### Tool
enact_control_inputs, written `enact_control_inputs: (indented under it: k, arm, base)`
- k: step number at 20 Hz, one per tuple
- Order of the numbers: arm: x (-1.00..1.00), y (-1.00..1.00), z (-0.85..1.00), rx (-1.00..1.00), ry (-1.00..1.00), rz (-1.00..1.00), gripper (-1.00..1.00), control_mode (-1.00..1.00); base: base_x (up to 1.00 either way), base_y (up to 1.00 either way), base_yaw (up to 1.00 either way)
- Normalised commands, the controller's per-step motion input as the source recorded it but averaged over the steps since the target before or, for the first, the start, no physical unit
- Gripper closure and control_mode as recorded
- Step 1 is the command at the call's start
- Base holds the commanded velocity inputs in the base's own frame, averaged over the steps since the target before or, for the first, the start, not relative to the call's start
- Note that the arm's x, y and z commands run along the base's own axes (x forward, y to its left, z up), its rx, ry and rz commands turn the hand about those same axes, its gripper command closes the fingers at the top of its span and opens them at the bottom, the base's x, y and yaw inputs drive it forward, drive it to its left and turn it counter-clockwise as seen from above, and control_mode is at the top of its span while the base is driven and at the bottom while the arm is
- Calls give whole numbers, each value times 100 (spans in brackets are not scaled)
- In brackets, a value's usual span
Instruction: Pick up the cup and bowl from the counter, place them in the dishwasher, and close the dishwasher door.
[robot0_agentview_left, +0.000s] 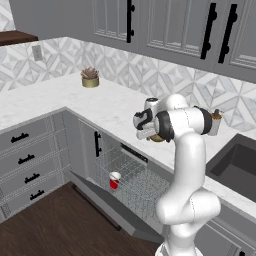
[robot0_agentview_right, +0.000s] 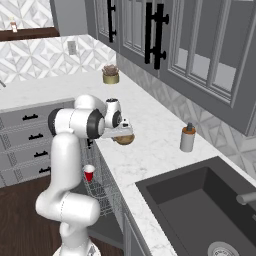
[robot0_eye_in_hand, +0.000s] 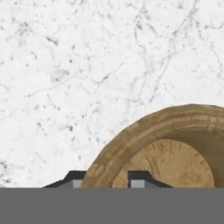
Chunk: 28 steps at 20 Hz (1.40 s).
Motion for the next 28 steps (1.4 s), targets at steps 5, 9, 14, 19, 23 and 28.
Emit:
enact_control_inputs:
  k: [5, 9, 14, 19, 23, 28]
  arm:
    - [-31, 8, 0, 1, -10, 0, 100, -100]
    - [-94, 59, 22, 1, -22, 0, 100, -100]
    - [-99, 60, 39, 6, -2, -1, 100, -100]
    - [-100, 69, 38, 12, 1, 0, 100, -100]
    - [-68, 53, 1, 10, 8, 0, 100, -100]
    - [-8, 50, -33, -9, 9, 0, 100, -100]
  base:
    - [0, 0, 0]
    - [0, 0, 0]
    - [0, 0, 0]
    - [0, 0, 0]
    - [0, 0, 0]
    - [0, 0, 0]
